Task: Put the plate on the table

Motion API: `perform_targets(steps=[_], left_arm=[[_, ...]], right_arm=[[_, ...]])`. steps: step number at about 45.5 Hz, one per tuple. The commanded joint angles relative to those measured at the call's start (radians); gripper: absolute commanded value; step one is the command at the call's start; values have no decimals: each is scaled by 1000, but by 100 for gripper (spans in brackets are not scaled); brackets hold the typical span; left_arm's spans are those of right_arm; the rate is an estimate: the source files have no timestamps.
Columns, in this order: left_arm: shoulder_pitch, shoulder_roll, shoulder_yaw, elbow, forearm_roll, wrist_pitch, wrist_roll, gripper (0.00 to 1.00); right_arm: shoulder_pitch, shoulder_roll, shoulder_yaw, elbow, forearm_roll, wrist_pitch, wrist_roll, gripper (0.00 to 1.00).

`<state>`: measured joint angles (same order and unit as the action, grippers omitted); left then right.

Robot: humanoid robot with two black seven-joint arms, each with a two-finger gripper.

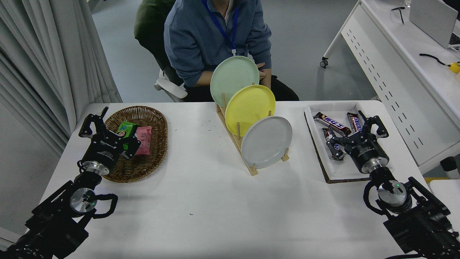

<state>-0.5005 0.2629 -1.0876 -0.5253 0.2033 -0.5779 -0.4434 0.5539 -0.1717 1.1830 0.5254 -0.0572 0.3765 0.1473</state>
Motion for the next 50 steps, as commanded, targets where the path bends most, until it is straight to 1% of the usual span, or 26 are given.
perform_targets(steps=[1, 28, 50], left_arm=[[0, -1, 0, 1, -1, 0, 0, 100], [0, 1, 0, 1, -1, 0, 0, 100], [-1, 1, 0, 1, -1, 0, 0, 100]], right_arm=[[4, 8, 10, -15, 0, -1, 0, 99], [24, 1, -10, -15, -1, 1, -3, 99], [83, -29, -71, -87, -6, 4, -5, 99]])
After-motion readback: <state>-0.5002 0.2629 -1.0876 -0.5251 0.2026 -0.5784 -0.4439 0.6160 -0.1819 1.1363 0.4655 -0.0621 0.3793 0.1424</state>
